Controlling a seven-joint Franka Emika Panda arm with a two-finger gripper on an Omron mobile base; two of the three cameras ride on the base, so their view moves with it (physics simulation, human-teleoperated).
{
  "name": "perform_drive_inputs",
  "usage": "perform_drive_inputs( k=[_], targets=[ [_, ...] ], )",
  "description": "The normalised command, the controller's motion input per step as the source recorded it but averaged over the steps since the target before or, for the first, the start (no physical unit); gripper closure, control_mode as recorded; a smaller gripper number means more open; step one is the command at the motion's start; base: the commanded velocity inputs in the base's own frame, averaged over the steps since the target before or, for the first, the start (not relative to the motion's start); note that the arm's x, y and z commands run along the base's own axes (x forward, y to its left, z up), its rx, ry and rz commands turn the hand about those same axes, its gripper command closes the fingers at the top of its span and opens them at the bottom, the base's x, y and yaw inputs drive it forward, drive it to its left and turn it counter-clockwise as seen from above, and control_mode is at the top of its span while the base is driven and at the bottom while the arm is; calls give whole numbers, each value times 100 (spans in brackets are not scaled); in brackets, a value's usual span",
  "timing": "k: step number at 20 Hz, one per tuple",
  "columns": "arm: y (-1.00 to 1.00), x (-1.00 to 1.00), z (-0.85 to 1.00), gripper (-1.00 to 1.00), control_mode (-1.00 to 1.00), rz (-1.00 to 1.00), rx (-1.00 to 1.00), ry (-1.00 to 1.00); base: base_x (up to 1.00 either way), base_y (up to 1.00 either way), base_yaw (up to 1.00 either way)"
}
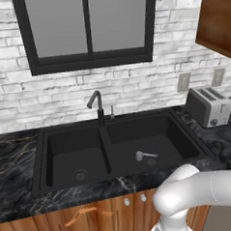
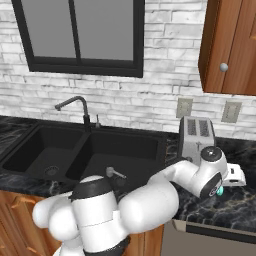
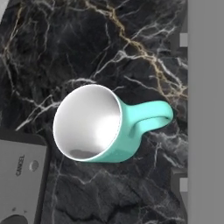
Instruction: Move any existing items from the left basin to the right basin for drying. Then move the mug from the counter to the left basin of the sink for washing.
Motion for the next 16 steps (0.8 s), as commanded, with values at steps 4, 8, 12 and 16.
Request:
perform_drive_inputs(
  k=[4, 8, 12, 16],
  targets=[
    [0, 0, -10, -100, -100, 0, 0, 0, 0, 0, 0],
    [0, 1, 0, -100, -100, 0, 1, 0, 0, 0, 0],
    [0, 11, 0, -100, -100, 0, 0, 0, 0, 0, 0],
    [0, 10, -2, -100, -100, 1, 0, 1, 0, 0, 0]
  ],
)
